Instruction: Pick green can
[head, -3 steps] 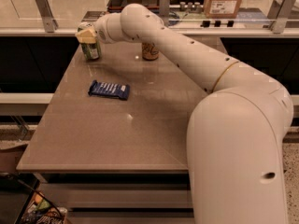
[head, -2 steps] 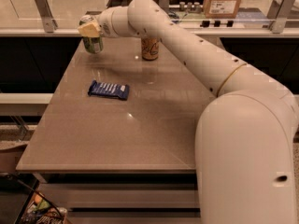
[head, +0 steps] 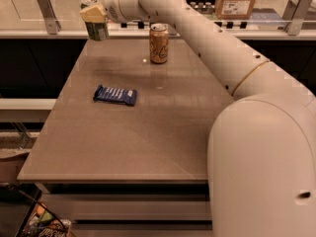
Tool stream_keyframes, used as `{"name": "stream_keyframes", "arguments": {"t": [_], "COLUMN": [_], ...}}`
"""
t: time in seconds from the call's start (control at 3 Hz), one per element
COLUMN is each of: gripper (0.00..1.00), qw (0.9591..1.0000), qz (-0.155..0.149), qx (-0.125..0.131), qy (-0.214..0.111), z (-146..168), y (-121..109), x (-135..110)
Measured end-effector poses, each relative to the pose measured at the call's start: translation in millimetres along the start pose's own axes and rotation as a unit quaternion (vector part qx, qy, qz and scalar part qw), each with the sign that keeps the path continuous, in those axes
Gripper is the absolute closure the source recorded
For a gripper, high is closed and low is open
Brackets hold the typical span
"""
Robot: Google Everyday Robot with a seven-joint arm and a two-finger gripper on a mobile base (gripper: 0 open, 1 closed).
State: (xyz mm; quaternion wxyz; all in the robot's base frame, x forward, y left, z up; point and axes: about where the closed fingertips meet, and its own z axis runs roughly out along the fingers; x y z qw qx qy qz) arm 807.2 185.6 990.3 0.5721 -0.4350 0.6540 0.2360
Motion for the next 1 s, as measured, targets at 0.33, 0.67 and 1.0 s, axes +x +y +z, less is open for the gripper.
{"name": "stream_keyframes", "arguments": {"t": [0.33,0.67,1.0], "gripper": [1.0,1.0,1.0], "qw": [0.9998,0.9988,0.9987], "qz": [-0.017,-0.046,-0.046], "qx": [0.007,0.018,0.018], "qy": [-0.002,-0.008,-0.008], "z": [-10.9,-25.9,-26.2], "y": [-0.3,4.0,4.2], "x": [-19.1,-45.0,-45.7]}}
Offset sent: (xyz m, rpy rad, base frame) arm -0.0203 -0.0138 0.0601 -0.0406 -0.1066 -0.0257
